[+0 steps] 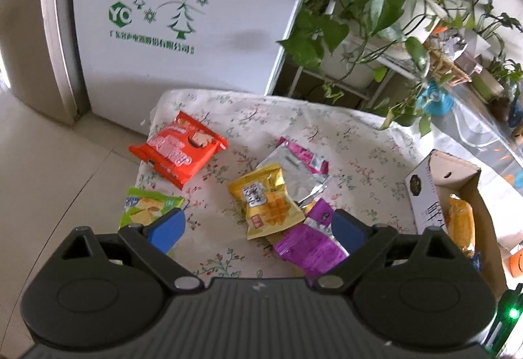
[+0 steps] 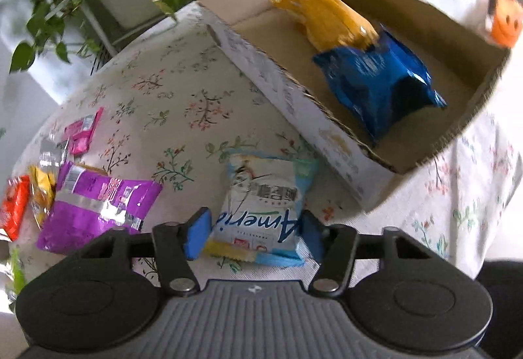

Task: Organize snacks
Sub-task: 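Grasp the white-blue Amerio packet with the right gripper, then lift the Amerio packet with the right gripper while the left grasps the purple packet, then carry the Amerio packet and purple packet toward the cardboard box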

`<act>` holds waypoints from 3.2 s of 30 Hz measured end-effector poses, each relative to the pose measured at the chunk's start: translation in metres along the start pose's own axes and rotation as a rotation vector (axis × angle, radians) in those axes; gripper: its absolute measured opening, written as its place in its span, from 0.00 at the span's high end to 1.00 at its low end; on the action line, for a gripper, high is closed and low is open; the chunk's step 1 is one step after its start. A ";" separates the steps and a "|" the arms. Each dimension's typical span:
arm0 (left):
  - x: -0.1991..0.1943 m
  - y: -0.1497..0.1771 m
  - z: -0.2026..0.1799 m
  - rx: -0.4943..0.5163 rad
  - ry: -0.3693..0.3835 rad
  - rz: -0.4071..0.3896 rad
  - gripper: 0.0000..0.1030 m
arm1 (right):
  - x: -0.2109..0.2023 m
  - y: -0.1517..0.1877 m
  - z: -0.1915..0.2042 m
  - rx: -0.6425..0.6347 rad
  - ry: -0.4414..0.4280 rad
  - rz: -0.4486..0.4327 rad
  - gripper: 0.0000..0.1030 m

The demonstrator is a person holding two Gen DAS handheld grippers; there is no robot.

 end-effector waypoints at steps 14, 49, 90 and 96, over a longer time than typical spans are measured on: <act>0.022 0.016 0.013 -0.050 -0.019 0.104 0.07 | 0.009 -0.031 0.037 -0.220 -0.037 -0.125 0.45; 0.072 0.086 -0.026 0.234 -0.017 0.306 0.07 | 0.008 -0.020 0.057 -0.414 -0.255 0.236 0.45; 0.051 0.093 -0.021 0.146 -0.096 0.102 0.24 | -0.003 -0.031 0.064 -0.427 -0.325 0.193 0.62; 0.039 0.095 -0.010 0.094 -0.106 0.071 0.24 | -0.001 -0.033 0.059 -0.374 -0.346 0.224 0.52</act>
Point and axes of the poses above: each gripper's, at about its wrist camera, not at the fingertips, and x roughly the way its jaws point, z to its left, y to its underside, the point moved 5 cm from there along x, roughly the way its jaws point, and after that the axes turned 1 degree about y, right-handed, at the moved point
